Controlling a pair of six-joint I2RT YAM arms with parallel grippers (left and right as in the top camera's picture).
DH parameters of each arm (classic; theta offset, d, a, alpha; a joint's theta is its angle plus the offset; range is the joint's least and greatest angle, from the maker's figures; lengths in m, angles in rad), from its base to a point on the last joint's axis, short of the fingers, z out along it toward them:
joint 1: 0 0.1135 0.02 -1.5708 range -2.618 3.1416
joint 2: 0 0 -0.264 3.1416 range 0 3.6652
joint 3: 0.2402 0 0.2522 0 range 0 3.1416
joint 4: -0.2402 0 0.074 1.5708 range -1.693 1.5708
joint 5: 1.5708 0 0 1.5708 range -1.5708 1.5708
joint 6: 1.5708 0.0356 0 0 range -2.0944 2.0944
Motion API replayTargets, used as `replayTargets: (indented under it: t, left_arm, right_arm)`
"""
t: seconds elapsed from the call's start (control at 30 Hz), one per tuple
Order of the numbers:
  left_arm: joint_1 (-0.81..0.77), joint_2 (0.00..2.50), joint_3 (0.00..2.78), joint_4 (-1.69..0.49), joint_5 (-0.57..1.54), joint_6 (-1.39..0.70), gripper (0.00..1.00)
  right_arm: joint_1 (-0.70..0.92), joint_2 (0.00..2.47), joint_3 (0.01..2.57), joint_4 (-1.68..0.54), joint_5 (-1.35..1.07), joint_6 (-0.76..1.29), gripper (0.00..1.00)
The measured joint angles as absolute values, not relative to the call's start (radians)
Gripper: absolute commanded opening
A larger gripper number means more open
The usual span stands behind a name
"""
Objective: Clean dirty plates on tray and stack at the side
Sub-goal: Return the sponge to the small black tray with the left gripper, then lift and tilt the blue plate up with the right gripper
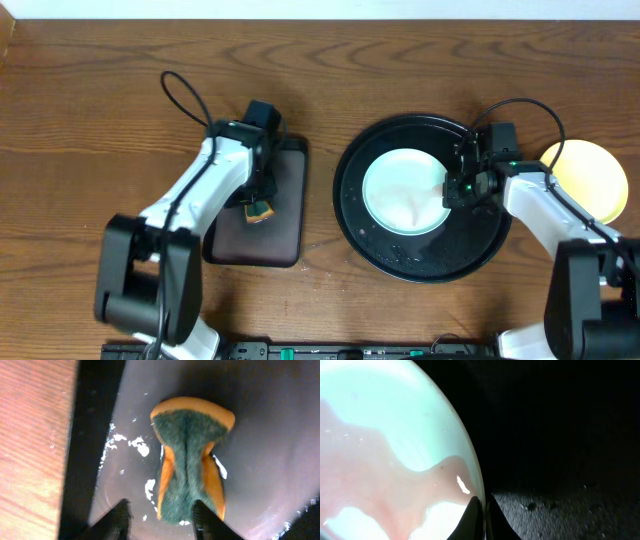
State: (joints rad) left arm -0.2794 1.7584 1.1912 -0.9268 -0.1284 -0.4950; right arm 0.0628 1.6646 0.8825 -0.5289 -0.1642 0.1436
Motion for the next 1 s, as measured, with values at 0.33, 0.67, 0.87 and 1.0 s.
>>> replayTargets:
  t: [0.33, 0.67, 0.87, 1.0]
  left_arm:
    - [-0.277, 1.42, 1.229, -0.942, -0.091, -0.493, 0.82]
    - [-0.276, 1.404, 1.23, -0.939, -0.088, -0.493, 0.83]
    - [-0.276, 1.404, 1.23, -0.939, -0.088, -0.493, 0.83]
    - [-0.276, 1.404, 1.23, -0.939, -0.088, -0.493, 0.83]
  right_arm:
    - [0.117, 1.317, 0.884, -0.545, -0.115, 0.125, 0.01]
    - [0.336, 1.148, 0.884, -0.596, 0.306, 0.099, 0.01]
    - [0.516, 1.108, 0.884, -0.596, 0.546, 0.01, 0.01]
    - [0.607, 1.108, 0.884, -0.579, 0.658, -0.052, 0.01]
